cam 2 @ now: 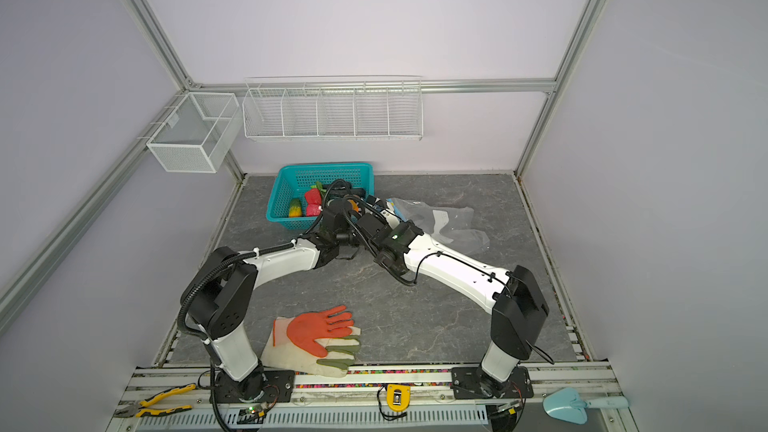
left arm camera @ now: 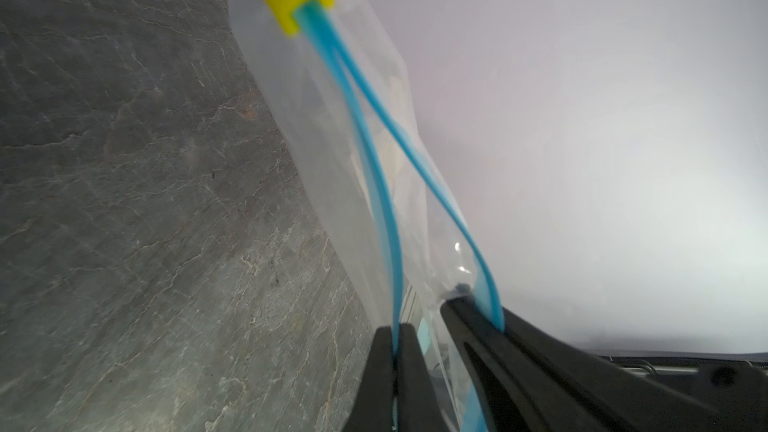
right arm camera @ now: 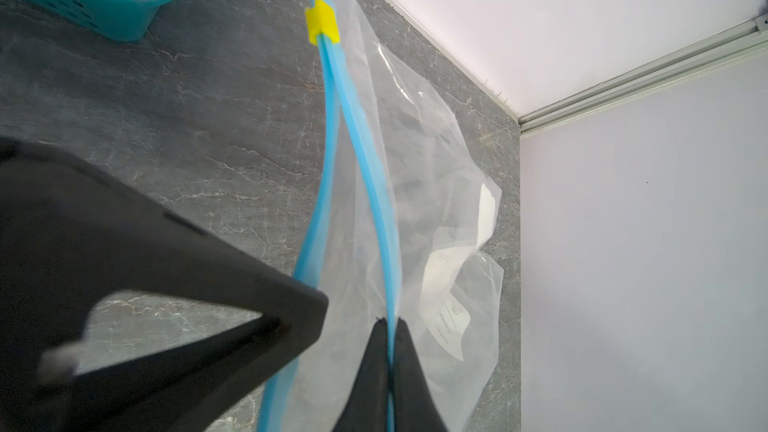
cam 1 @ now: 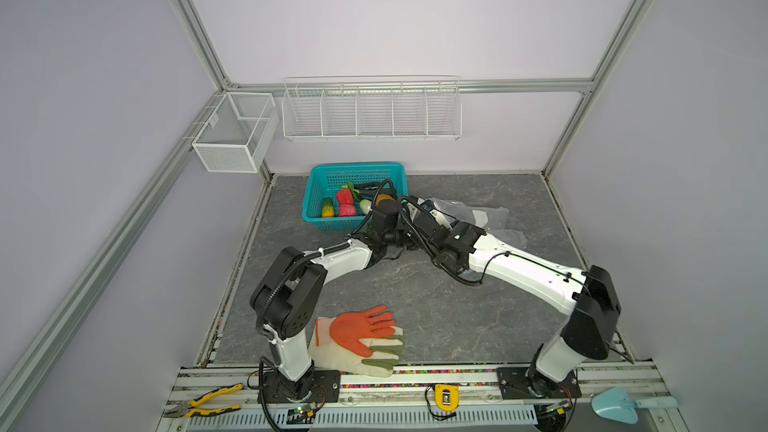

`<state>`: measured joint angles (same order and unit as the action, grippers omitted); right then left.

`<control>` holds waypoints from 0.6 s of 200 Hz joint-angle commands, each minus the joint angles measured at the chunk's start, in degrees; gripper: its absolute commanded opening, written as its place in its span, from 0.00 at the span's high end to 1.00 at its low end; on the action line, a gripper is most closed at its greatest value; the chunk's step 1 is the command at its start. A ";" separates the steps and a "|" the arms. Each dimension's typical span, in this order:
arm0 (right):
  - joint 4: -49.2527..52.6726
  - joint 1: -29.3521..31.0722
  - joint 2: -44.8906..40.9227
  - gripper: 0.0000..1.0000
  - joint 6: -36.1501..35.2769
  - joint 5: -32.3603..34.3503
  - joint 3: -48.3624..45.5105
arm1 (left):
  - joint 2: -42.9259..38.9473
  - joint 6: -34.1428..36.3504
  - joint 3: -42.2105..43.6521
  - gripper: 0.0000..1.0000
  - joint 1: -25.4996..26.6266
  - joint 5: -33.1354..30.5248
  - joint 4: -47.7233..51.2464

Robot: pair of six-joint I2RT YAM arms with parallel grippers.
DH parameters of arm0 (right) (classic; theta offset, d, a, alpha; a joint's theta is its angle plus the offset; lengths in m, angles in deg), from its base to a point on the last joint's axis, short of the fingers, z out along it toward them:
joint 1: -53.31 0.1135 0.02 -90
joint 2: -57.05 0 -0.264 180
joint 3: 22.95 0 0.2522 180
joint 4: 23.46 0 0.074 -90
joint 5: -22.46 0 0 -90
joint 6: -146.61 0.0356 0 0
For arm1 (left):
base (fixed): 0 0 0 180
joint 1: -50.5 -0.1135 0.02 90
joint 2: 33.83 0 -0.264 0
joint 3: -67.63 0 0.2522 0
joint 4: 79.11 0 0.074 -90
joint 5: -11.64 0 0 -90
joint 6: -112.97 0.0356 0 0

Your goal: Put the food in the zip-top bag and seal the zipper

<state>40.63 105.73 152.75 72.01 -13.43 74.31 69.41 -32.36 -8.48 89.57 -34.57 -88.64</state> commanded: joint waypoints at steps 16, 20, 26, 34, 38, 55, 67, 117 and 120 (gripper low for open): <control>-0.14 -1.97 -2.13 0.94 -0.94 -1.14 1.24 | 1.25 0.18 -0.58 1.00 0.39 0.50 0.13; -0.20 -2.21 -2.24 0.94 -0.90 -1.32 1.24 | 1.38 0.20 -0.65 1.00 0.39 0.51 0.09; -0.30 -2.48 -2.48 0.94 -0.97 -1.60 1.17 | 1.65 0.13 -0.75 1.00 0.39 0.59 0.06; -0.40 -2.85 -2.65 0.94 -1.07 -1.96 1.05 | 1.85 -0.02 -0.91 1.00 0.37 0.68 0.04; -0.40 -2.92 -2.75 0.94 -1.07 -2.15 1.11 | 2.02 -0.12 -0.93 1.00 0.39 0.68 0.05; -0.37 -3.28 -3.05 0.94 -1.20 -2.65 1.18 | 2.22 -0.53 -0.72 1.00 0.18 0.34 -0.16; -0.23 -3.42 -3.15 0.94 -1.25 -2.94 1.28 | 2.33 -1.27 -0.10 1.00 0.00 0.24 -1.24; 0.12 -4.23 -3.52 0.94 -1.35 -4.25 1.35 | 1.94 -1.53 0.72 1.00 -0.64 -1.15 -0.53; 0.10 -4.30 -3.54 0.94 -1.40 -4.34 1.32 | 1.88 -1.64 0.78 1.00 -0.70 -1.24 -0.45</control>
<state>40.61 102.13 151.31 71.31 -16.82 74.60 71.14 -32.99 -8.48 89.40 -34.92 -88.64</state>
